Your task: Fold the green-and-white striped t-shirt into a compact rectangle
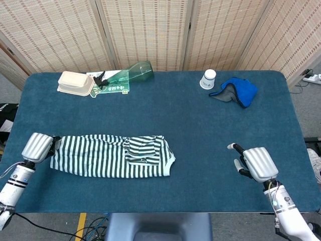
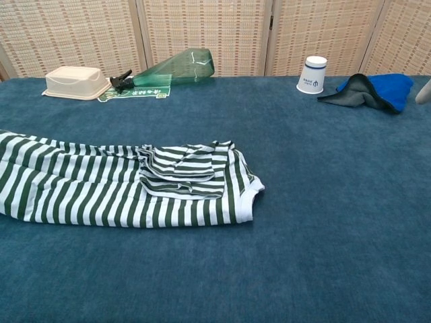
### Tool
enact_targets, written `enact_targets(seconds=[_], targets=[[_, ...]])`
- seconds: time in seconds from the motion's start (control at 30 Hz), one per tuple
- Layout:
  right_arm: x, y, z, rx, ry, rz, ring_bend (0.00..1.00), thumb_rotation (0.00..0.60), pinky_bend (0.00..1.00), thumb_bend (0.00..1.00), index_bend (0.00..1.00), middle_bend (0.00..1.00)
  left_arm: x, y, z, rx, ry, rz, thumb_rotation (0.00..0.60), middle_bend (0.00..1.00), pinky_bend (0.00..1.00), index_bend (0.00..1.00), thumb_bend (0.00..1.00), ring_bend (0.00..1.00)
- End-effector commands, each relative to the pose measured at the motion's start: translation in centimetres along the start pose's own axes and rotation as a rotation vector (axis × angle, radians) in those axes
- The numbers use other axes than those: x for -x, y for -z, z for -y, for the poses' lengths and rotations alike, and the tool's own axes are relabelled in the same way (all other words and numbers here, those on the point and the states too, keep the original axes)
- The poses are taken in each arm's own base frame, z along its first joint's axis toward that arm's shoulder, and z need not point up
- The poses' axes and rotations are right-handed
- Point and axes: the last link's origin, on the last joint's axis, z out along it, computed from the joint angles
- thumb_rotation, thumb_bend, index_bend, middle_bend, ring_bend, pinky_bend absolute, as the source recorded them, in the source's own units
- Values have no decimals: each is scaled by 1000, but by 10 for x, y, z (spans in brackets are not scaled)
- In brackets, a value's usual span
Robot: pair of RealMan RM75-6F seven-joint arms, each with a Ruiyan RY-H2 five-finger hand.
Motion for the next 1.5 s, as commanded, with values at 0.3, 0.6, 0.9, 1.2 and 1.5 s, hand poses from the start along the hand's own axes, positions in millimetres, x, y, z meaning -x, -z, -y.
enact_targets(seconds=[0.3, 0.6, 0.9, 1.2, 1.5], targets=[[-6, 10, -12, 21, -11, -22, 983, 600, 1000, 508, 300, 949, -50, -44, -101, 96, 154, 77, 600, 884, 905, 711, 577, 839], [-12, 19, -25, 49, -22, -45, 983, 600, 1000, 508, 300, 948, -70, -71, -176, 163, 136, 96, 600, 883, 905, 708, 577, 838], [-17, 26, -33, 73, -25, -57, 982, 600, 1000, 509, 300, 948, -77, -91, -244, 211, 146, 103, 600, 882, 905, 704, 577, 836], [-20, 29, -38, 87, -28, -58, 982, 600, 1000, 508, 300, 948, -74, -102, -304, 257, 92, 80, 600, 882, 905, 704, 577, 835], [-20, 30, -42, 98, -33, -53, 982, 600, 1000, 508, 300, 948, -53, -110, -342, 247, 44, 122, 600, 880, 905, 693, 577, 831]])
